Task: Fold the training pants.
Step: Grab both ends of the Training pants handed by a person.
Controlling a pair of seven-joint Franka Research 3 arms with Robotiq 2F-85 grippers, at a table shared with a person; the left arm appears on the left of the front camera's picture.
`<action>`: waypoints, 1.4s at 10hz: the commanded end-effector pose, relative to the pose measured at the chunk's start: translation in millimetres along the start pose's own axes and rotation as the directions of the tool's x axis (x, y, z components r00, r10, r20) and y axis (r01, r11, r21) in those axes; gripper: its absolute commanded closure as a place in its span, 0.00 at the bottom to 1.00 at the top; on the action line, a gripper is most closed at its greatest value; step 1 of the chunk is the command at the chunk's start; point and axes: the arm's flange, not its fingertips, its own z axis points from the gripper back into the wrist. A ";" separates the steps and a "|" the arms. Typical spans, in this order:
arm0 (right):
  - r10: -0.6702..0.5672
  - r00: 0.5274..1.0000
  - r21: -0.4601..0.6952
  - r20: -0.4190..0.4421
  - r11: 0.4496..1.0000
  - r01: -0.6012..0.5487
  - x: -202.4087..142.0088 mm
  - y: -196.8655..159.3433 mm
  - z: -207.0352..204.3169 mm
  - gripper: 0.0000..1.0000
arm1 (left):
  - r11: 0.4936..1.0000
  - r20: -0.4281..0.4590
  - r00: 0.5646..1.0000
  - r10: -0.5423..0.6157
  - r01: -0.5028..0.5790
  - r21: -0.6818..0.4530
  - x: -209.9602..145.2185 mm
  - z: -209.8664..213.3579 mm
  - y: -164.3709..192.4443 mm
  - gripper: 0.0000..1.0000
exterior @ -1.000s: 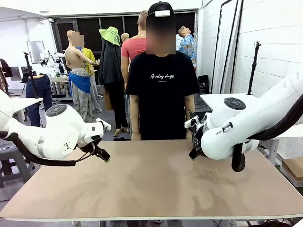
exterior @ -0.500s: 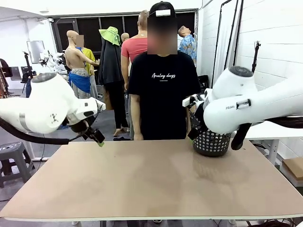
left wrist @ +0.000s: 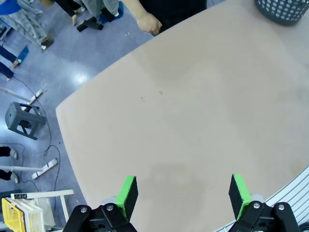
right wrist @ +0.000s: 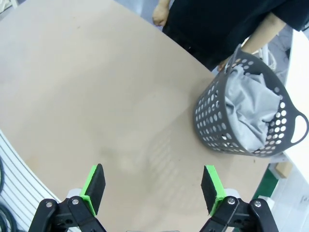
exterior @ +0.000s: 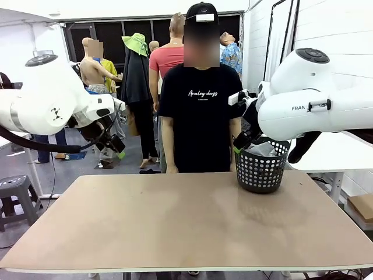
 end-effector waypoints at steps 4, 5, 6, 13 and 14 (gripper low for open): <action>-0.066 0.998 -0.075 -0.006 0.995 0.065 0.1 -0.9 12.5 0.00 | 1.000 0.017 1.000 0.018 -0.018 0.014 -1.1 16.4 1.7 0.00; -0.080 0.997 -0.071 -0.012 0.994 0.079 0.2 0.5 9.7 0.00 | 0.996 0.011 0.999 0.043 -0.044 0.071 -0.1 13.7 1.8 0.00; -0.088 0.996 -0.065 0.007 0.994 0.088 -2.3 2.1 0.7 0.00 | 1.000 0.023 1.000 0.002 -0.002 0.006 1.7 11.6 1.2 0.00; -0.059 0.998 -0.048 0.011 0.997 0.060 -0.4 -4.5 11.7 0.00 | 1.000 0.023 1.000 0.002 -0.002 0.006 1.7 11.6 1.2 0.00; -0.059 0.998 -0.048 0.011 0.997 0.060 -0.4 -4.5 11.7 0.00 | 1.000 0.023 1.000 0.002 -0.002 0.006 1.7 11.6 1.2 0.00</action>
